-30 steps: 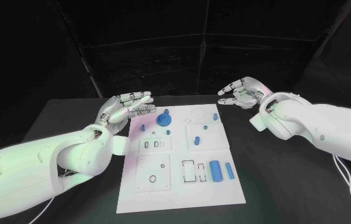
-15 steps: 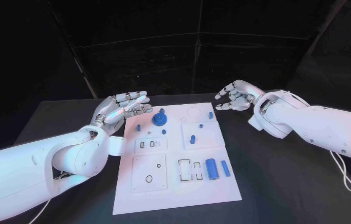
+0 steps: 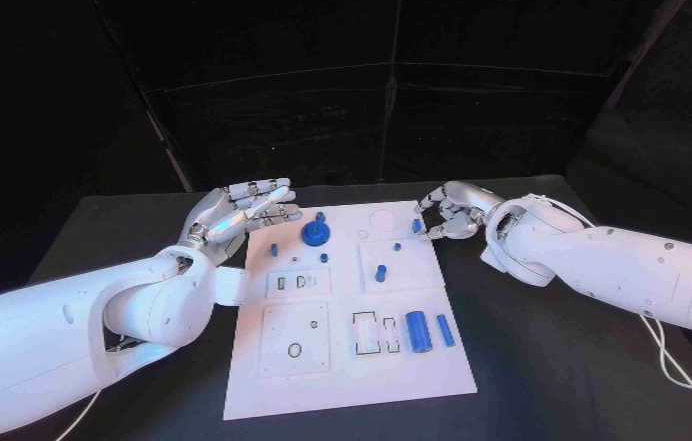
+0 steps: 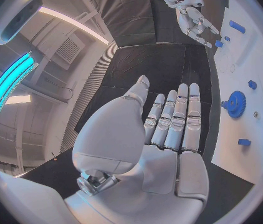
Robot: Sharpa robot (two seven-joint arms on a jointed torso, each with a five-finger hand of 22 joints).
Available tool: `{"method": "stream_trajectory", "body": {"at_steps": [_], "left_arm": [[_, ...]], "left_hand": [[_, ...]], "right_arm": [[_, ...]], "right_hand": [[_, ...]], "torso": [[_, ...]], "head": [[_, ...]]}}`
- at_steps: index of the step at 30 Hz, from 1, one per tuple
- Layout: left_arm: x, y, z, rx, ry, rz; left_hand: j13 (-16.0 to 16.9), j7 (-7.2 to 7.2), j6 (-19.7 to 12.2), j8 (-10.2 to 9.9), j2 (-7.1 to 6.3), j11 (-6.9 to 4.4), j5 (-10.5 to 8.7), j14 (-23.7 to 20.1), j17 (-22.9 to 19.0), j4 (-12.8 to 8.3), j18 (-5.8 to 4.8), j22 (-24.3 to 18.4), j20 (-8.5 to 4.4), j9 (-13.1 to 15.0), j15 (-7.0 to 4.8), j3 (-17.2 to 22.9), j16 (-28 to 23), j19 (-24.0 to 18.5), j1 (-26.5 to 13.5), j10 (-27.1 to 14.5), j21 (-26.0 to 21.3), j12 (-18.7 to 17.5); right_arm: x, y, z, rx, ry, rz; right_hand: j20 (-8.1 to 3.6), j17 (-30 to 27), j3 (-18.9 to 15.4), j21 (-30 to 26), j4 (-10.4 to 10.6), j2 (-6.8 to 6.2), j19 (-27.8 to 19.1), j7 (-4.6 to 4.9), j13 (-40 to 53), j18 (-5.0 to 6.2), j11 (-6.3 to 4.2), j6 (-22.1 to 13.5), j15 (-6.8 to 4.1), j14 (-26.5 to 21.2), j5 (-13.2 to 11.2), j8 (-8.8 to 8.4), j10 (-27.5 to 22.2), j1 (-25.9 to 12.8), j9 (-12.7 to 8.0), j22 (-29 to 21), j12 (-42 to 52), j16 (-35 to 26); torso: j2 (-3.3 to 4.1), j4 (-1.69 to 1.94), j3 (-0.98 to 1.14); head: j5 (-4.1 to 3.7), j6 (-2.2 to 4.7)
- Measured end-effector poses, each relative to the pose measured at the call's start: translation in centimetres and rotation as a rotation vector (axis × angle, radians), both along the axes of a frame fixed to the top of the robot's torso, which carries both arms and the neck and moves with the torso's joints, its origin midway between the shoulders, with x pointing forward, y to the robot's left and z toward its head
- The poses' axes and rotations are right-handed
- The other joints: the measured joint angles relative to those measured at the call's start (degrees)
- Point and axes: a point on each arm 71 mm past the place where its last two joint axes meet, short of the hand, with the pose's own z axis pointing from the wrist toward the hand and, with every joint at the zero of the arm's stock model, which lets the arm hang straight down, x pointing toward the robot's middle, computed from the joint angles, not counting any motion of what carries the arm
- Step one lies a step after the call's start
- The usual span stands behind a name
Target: Assemble the parts on the task board
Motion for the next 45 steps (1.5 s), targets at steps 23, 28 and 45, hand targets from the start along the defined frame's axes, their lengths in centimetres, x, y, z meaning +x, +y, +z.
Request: {"method": "stream_trajectory", "body": {"at_steps": [23, 28, 45], "left_arm": [[0.1, 0.1, 0.0, 0.001, 0.002, 0.001], [0.1, 0.1, 0.0, 0.001, 0.003, 0.001], [0.0, 0.2, 0.0, 0.001, 0.004, 0.001]], "left_hand": [[0.0, 0.0, 0.0, 0.0, 0.0, 0.0, 0.0, 0.0, -0.1, -0.3, 0.0, -0.1, 0.0, 0.0, 0.0, 0.0, -0.4, 0.0, 0.0, 0.0, -0.4, -0.3], [0.0, 0.0, 0.0, 0.0, 0.0, 0.0, 0.0, -0.2, -0.1, -0.3, 0.0, -0.1, 0.0, 0.0, 0.21, 0.0, -0.4, 0.0, 0.0, 0.0, -0.4, -0.3], [0.0, 0.0, 0.0, 0.0, 0.0, 0.0, 0.0, -0.2, -0.1, -0.3, 0.0, -0.1, 0.0, 0.0, 0.21, 0.0, -0.4, 0.0, 0.0, 0.0, -0.4, -0.3]], "right_arm": [[1.1, 0.4, -0.8, -0.021, 0.005, -0.032], [1.2, 0.5, -0.9, -0.019, 0.007, -0.034], [1.4, 0.6, -1.1, -0.023, 0.023, -0.042]], "right_hand": [[0.28, 0.0, -0.2, 0.5, 1.6, 4.11, 0.1, 0.25, 0.0, 0.01, 0.2, 3.0, 0.08, 0.1, -1.5, 0.82, 0.2, 0.9, 0.5, 0.0, 1.3, 0.0], [0.27, 0.0, 1.0, 0.5, 1.0, 5.58, 0.1, -0.09, 0.0, 0.01, 0.2, 4.6, 0.08, 0.1, -7.1, 0.84, 0.2, 2.4, 0.5, 0.0, 1.8, 0.0], [0.27, 0.0, 1.3, 0.5, 0.7, 5.58, 0.1, -0.17, 0.0, 0.01, 0.2, 5.4, 0.08, 0.1, -7.8, 0.84, 0.2, 2.4, 0.4, 0.0, 1.8, 0.0]], "torso": [[-0.03, -0.09, 0.0], [-0.08, -0.08, 0.01], [-0.1, -0.04, 0.02]], "head": [[0.47, -0.58], [0.53, -0.69], [0.73, -0.83]]}}
